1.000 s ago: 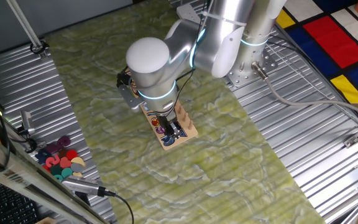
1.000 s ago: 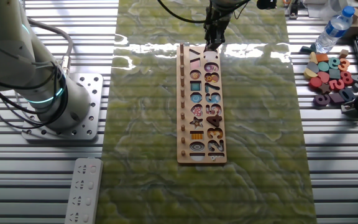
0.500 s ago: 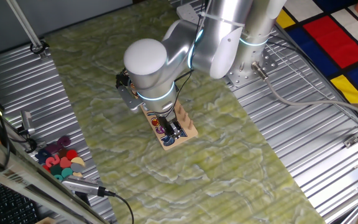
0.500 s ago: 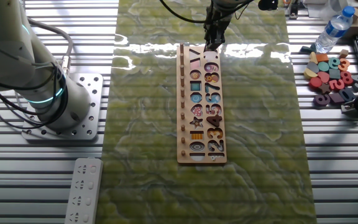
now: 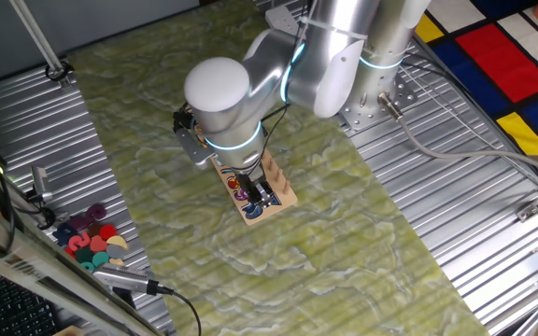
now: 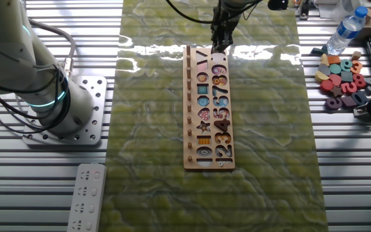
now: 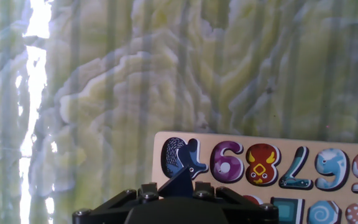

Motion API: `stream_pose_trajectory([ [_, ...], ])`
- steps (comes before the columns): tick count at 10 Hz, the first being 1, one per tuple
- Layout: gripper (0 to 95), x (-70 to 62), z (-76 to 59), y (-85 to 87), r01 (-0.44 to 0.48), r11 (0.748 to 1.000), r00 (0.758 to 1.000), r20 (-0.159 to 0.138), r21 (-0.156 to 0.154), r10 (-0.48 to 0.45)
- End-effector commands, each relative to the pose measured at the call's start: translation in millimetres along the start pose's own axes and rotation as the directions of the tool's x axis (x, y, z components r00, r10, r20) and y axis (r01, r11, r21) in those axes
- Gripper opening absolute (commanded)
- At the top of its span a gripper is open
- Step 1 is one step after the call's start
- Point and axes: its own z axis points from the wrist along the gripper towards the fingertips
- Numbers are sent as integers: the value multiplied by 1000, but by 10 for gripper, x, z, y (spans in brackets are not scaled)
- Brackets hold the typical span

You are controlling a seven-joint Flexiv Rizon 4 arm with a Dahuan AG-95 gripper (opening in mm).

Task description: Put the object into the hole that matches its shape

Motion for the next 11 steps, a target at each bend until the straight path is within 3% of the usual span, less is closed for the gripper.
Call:
stream_pose_trajectory([
  [1, 0, 3, -1, 2, 8, 1000, 1000, -2, 1, -8],
  [6, 0, 74, 36, -1, 18, 1000, 1000, 12, 4, -18],
  [11, 0, 177, 96, 0, 31, 1000, 1000, 5, 4, -31],
])
